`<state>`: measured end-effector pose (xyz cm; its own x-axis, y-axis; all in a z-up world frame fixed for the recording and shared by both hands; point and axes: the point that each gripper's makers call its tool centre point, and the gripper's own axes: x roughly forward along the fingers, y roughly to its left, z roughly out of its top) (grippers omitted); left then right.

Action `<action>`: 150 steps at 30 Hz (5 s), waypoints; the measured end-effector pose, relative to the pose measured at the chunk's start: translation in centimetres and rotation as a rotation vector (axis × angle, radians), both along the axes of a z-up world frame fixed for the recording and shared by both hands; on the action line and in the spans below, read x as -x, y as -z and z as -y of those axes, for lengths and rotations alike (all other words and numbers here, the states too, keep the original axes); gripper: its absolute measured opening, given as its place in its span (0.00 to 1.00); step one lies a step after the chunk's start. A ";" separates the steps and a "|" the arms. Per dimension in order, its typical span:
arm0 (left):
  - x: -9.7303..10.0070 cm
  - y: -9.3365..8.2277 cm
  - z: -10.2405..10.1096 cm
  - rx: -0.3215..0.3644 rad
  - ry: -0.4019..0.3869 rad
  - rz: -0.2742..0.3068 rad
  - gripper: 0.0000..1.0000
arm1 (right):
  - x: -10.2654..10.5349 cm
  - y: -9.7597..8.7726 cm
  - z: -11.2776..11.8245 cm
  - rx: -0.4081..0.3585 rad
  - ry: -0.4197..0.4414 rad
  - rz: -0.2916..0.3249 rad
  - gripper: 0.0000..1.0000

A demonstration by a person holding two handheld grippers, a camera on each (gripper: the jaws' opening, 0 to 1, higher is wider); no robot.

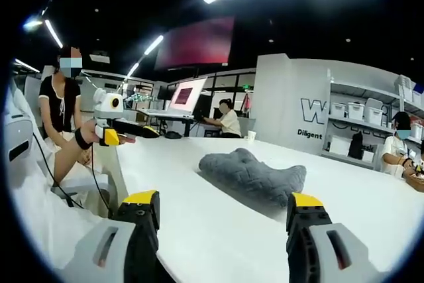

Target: Open the folded towel by lifting each exposed corner and separating the folded layers until the towel lies flat within the target outline without major curled edges

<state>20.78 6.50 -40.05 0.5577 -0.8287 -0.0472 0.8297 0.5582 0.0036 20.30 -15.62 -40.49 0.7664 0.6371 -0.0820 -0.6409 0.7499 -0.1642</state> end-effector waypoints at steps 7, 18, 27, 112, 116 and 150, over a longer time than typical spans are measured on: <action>0.0 0.1 0.1 -0.003 0.004 -0.005 0.75 | 0.0 0.1 -0.1 0.003 -0.001 -0.003 0.78; 0.2 0.2 0.3 -0.006 0.013 0.000 0.75 | 0.2 0.0 -0.3 0.006 -0.011 -0.001 0.77; 0.1 0.2 0.2 -0.005 0.012 -0.005 0.75 | 0.1 0.0 -0.1 0.001 -0.004 -0.003 0.77; -2.6 -1.6 1.8 0.038 0.033 0.004 0.74 | -1.6 -0.9 -0.7 -0.008 -0.019 -0.009 0.73; -2.8 -1.8 2.1 0.038 0.037 0.004 0.74 | -1.8 -1.0 -0.7 -0.002 -0.017 -0.008 0.73; -6.1 -1.5 3.6 0.050 0.039 -0.028 0.73 | -3.5 -1.8 -0.5 -0.014 -0.010 -0.008 0.70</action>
<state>26.89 2.95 -38.52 0.5244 -0.8512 -0.0198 0.8500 0.5247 -0.0468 23.80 -15.07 -38.64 0.7597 0.6455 -0.0792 -0.6493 0.7459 -0.1485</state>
